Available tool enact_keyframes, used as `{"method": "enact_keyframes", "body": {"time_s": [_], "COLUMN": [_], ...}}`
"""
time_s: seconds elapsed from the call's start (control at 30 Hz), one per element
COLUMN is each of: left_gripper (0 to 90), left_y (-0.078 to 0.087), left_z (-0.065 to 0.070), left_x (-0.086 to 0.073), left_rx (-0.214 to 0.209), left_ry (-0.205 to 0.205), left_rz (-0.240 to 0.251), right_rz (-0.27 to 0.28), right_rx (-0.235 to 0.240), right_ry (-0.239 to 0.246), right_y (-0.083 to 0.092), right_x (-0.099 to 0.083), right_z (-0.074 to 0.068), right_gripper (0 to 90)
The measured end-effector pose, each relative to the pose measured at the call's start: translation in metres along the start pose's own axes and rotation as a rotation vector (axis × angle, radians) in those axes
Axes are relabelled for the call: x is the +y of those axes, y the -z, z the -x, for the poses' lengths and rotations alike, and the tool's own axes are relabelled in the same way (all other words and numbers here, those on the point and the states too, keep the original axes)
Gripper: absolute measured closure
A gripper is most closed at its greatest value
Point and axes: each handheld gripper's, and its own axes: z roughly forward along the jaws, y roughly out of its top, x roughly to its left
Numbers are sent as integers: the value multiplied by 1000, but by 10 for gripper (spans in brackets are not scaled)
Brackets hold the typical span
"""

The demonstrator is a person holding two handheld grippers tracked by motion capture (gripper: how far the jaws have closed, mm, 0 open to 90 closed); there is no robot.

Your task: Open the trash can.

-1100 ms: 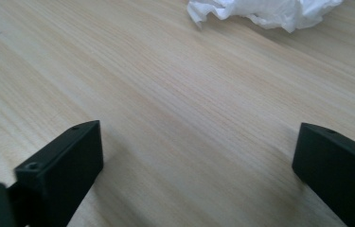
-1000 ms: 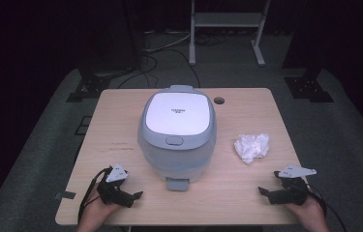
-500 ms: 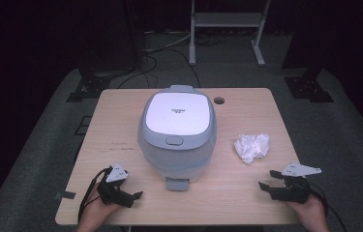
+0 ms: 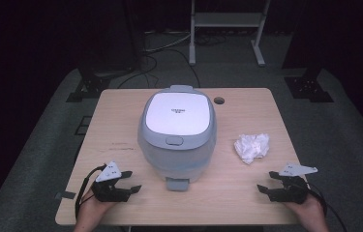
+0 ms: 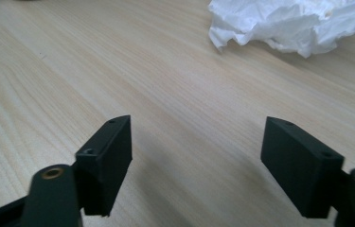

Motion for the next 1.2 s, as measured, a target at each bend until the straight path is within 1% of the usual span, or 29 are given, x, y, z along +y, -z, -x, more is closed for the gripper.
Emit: {"method": "enact_keyframes", "body": {"time_s": [0.07,0.1,0.13,0.17,0.2,0.23,0.3,0.33,0.37,0.4,0.43,0.47,0.53,0.63,0.67,0.83,0.93,1.0,1.07,1.17,1.2], "left_gripper": [425,459,471,501,527,560,616,645,668,691,691,743,777,829,849,900,900,900,900,900,900], "left_y": [3,9,9,14,14,19,24,24,29,29,31,33,37,38,40,44,46,49,50,56,56], "left_z": [1,2,2,4,4,6,7,7,8,8,9,10,11,13,14,17,18,20,20,21,21], "left_x": [2,7,7,12,12,17,22,22,27,27,29,31,37,40,44,52,56,61,64,73,73], "left_rx": [-7,-12,-12,-18,-18,-29,-37,-37,-40,-40,-44,-51,-66,-76,-83,-112,-124,-134,-137,-152,-152], "left_ry": [3,3,3,5,5,11,6,6,-1,-1,2,5,3,7,-1,0,4,2,-3,-8,-8], "left_rz": [10,19,19,37,37,54,62,62,70,70,76,84,91,94,92,91,95,109,112,134,134], "right_rz": [-5,-12,-12,-11,-11,-15,-19,-19,-25,-25,-27,-28,-26,-25,-25,-21,-16,-8,-9,-9,-9], "right_rx": [-1,-3,-3,-4,-4,-3,-10,-10,-12,-12,-15,-17,-19,-20,-21,-25,-35,-47,-47,-51,-51], "right_ry": [-1,-5,-5,-6,-6,-10,-7,-7,-12,-12,-10,-12,-12,-17,-16,-9,-3,18,19,16,16], "right_y": [-1,-2,-2,-3,-3,-3,-4,-4,-5,-5,-5,-5,-5,-6,-6,-6,-6,-8,-8,-8,-8], "right_x": [0,0,0,-1,-1,-1,-1,-1,-2,-2,-2,-2,-2,-3,-3,-4,-5,-6,-6,-6,-6], "right_z": [0,0,0,0,0,0,0,0,1,1,1,1,1,1,1,1,1,-1,-1,-1,-1], "right_gripper": [204,186,186,173,173,170,158,158,156,156,153,141,141,134,134,127,123,107,105,101,101]}}
